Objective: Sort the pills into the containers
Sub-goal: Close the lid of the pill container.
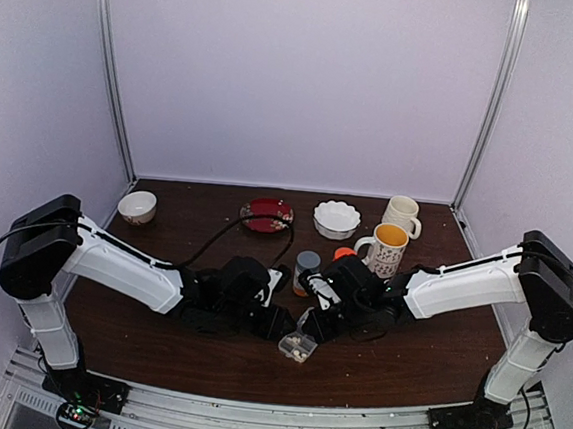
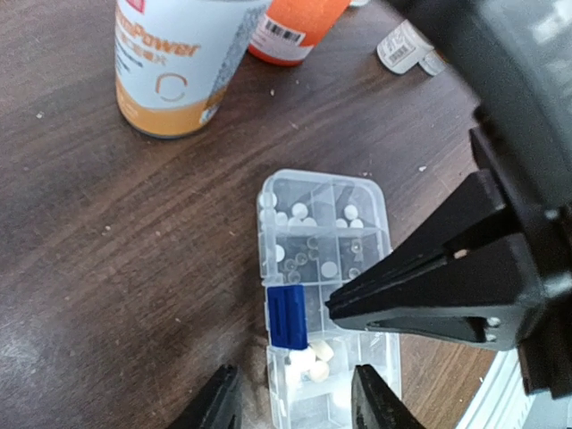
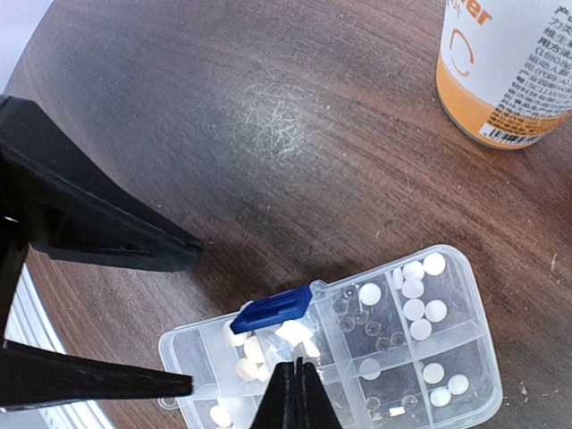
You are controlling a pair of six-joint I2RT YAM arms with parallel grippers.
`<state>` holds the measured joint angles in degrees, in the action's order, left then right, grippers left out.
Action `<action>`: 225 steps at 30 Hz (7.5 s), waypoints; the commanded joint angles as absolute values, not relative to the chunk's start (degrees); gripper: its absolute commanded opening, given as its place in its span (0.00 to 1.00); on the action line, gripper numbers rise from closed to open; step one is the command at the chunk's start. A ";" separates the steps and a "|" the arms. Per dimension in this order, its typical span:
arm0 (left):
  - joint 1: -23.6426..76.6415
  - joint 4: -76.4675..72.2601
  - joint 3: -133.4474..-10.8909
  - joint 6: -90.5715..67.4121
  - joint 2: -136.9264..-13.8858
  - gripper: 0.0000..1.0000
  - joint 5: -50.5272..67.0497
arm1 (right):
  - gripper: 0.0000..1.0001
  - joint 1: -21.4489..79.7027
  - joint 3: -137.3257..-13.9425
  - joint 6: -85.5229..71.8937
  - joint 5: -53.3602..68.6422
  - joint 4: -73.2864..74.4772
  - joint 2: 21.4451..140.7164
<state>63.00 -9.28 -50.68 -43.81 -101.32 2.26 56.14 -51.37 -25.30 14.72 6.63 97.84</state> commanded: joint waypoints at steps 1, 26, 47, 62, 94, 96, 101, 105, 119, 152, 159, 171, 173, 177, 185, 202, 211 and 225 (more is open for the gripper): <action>62.69 -10.01 -53.60 -42.87 -103.40 0.44 3.04 | 0.00 56.43 -51.42 -25.41 12.80 9.77 98.66; 60.27 -15.89 -49.84 -44.30 -103.65 0.51 5.27 | 0.00 56.34 -51.78 -25.35 12.26 10.27 98.61; 60.25 -7.48 -54.94 -46.16 -108.19 0.50 2.92 | 0.00 56.22 -50.98 -25.80 12.02 9.82 98.09; 59.41 -11.82 -50.14 -46.97 -104.33 0.23 -0.07 | 0.00 56.12 -50.26 -25.91 11.65 9.89 97.46; 59.36 -14.56 -56.70 -45.44 -112.86 0.30 13.98 | 0.00 55.38 -47.55 -28.82 10.59 8.18 95.11; 59.41 -12.78 -57.26 -45.55 -113.36 0.26 13.51 | 0.00 55.29 -47.42 -28.99 10.61 8.11 94.65; 59.41 -9.57 -58.23 -45.83 -114.18 0.24 12.32 | 0.00 55.12 -46.96 -29.65 10.40 8.23 92.58; 59.59 -8.71 -58.77 -45.88 -114.73 0.23 12.11 | 0.00 54.96 -46.05 -30.25 9.03 8.87 89.34; 59.85 -7.79 -59.15 -45.79 -114.52 0.23 11.49 | 0.34 54.33 -39.47 -40.20 10.20 3.89 87.66; 59.89 -11.64 -57.95 -52.00 -115.27 0.24 21.77 | 0.28 54.15 -41.13 -41.82 13.49 -2.26 96.83; 59.91 -11.90 -57.74 -52.78 -115.60 0.22 23.07 | 0.28 54.01 -42.11 -40.77 12.13 -1.12 97.57; 60.55 -5.16 -57.94 -50.42 -112.93 0.22 18.70 | 0.30 53.00 -42.76 -37.38 11.33 1.26 96.58; 60.75 -2.16 -59.59 -48.99 -112.85 0.28 17.70 | 0.32 53.04 -42.88 -37.07 11.32 1.48 96.59; 61.07 4.02 -62.27 -46.26 -112.85 0.33 14.49 | 0.32 53.01 -43.38 -36.85 11.70 1.66 96.98; 61.08 8.12 -64.53 -44.21 -113.44 0.31 13.56 | 0.32 53.09 -43.68 -36.46 11.93 2.13 97.25; 61.05 2.59 -62.77 -47.23 -113.93 0.27 16.56 | 0.31 53.01 -43.25 -36.25 11.98 1.87 96.81; 61.74 13.49 -66.08 -42.46 -111.47 0.43 8.19 | 0.31 53.08 -43.24 -35.24 10.77 3.36 96.07; 61.17 0.60 -62.17 -46.85 -113.72 0.34 17.95 | 0.31 53.09 -43.34 -35.35 12.21 2.12 96.31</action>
